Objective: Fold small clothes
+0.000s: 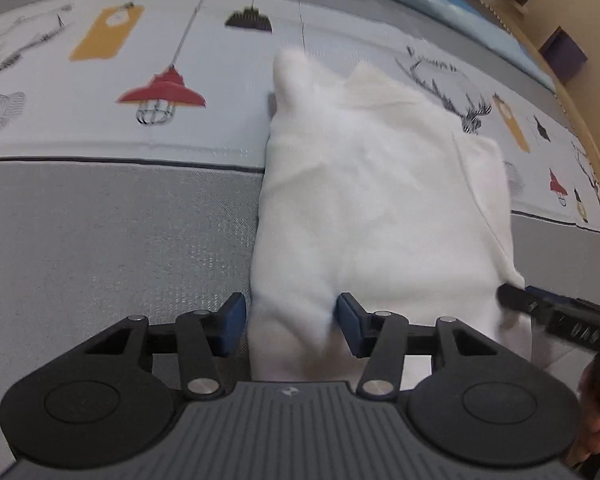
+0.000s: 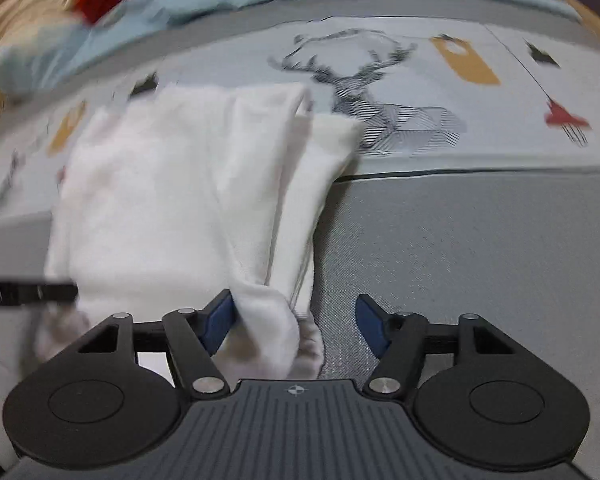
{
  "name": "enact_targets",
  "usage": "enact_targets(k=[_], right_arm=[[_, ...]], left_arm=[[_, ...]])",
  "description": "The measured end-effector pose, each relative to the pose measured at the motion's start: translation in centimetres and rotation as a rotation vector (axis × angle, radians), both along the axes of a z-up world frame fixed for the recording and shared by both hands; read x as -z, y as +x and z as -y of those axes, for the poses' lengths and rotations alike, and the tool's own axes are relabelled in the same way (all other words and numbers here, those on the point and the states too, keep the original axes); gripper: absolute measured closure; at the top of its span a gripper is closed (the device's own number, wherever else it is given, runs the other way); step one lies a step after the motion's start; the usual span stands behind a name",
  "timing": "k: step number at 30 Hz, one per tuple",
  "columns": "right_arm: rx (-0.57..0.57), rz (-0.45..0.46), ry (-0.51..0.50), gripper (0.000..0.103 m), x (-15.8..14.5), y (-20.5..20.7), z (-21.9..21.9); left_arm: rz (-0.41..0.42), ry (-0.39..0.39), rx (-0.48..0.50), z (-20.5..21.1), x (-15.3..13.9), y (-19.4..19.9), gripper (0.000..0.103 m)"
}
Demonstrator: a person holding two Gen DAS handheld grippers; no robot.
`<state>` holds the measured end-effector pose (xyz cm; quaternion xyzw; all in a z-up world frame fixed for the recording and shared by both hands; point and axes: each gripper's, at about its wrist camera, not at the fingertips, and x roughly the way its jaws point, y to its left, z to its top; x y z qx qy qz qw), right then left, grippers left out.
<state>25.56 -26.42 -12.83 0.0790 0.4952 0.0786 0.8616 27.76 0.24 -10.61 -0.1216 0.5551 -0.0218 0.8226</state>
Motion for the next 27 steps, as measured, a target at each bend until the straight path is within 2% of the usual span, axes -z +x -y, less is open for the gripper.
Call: enact_targets(k=[4,5,6,8,12,14,16,18,20,23,27], right_arm=[[-0.008,0.168,-0.125,0.044,-4.1,-3.1,-0.3],[-0.026,0.212,-0.151,0.044,-5.3,-4.2,-0.4],[-0.037,0.251,-0.169,0.043,-6.5,-5.5,-0.5],[-0.045,0.332,-0.163,0.041,-8.9,-8.1,-0.3],[-0.032,0.459,-0.118,0.027,-12.3,-14.0,0.4],[-0.005,0.516,-0.109,0.021,-12.8,-17.2,0.8],[0.049,0.549,-0.103,0.017,-13.4,-19.8,0.9],[0.049,0.601,-0.090,0.015,-14.2,-21.7,0.8],[0.047,0.620,-0.120,0.012,-14.2,-22.7,0.5],[0.068,0.592,-0.114,0.012,-13.8,-23.5,0.3],[0.065,0.553,-0.063,0.011,-13.4,-24.0,0.0]], left_arm=[[0.101,0.145,0.036,1.2,-3.5,-2.8,0.045],[0.129,0.167,0.042,1.4,-4.9,-3.5,0.039],[0.171,0.185,0.039,1.5,-6.4,-4.5,0.027],[0.253,0.209,0.016,1.8,-9.0,-6.7,0.013],[0.335,0.192,-0.013,2.5,-12.7,-11.5,0.011],[0.364,0.167,-0.029,2.9,-13.6,-13.9,0.008],[0.411,0.161,-0.024,3.5,-14.1,-16.3,0.000],[0.468,0.181,-0.012,4.3,-14.1,-18.6,0.001],[0.490,0.185,-0.030,4.9,-14.0,-20.1,0.001],[0.501,0.117,-0.043,5.3,-14.2,-21.5,0.001],[0.404,0.043,-0.049,5.5,-12.9,-22.3,0.001]])
